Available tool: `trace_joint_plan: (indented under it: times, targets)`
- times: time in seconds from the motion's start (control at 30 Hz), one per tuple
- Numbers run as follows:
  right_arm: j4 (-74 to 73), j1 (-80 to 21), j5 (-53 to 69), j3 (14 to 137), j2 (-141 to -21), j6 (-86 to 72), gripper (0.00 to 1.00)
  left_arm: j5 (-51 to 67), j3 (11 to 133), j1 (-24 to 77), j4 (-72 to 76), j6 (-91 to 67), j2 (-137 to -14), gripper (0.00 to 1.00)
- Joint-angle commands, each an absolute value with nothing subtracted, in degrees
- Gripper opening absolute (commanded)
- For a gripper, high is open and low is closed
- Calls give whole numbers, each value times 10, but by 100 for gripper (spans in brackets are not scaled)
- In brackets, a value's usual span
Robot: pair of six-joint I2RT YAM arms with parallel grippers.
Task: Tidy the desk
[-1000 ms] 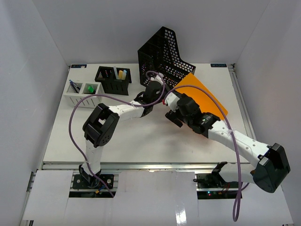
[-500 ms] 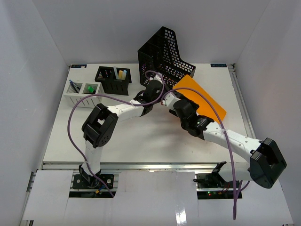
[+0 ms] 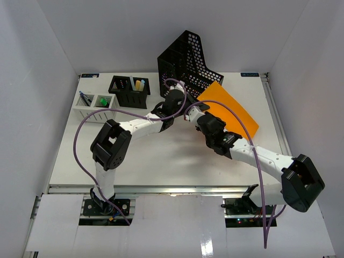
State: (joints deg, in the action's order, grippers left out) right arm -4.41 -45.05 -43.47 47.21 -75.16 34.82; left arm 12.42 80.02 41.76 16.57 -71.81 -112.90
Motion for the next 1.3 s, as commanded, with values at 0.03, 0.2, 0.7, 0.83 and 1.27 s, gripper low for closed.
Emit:
trace_joint_plan:
  times: [0.03, 0.2, 0.7, 0.83, 1.27]
  targets:
    - [-31, -442, -446, 471, -758, 344, 26, 132, 807, 420, 202, -733, -1065, 0]
    - [-31, -439, -443, 474, -749, 347, 8, 133, 805, 419, 207, -735, -1061, 0]
    - [-107, -366, -292, 524, -635, 363, 8, 158, 862, 393, 214, -677, -1046, 80]
    - [-113, -291, -218, 549, -606, 348, 8, 163, 883, 380, 200, -648, -1031, 81]
    - [-111, -136, 66, 697, -632, 246, 8, 134, 799, 335, 137, -440, -863, 88]
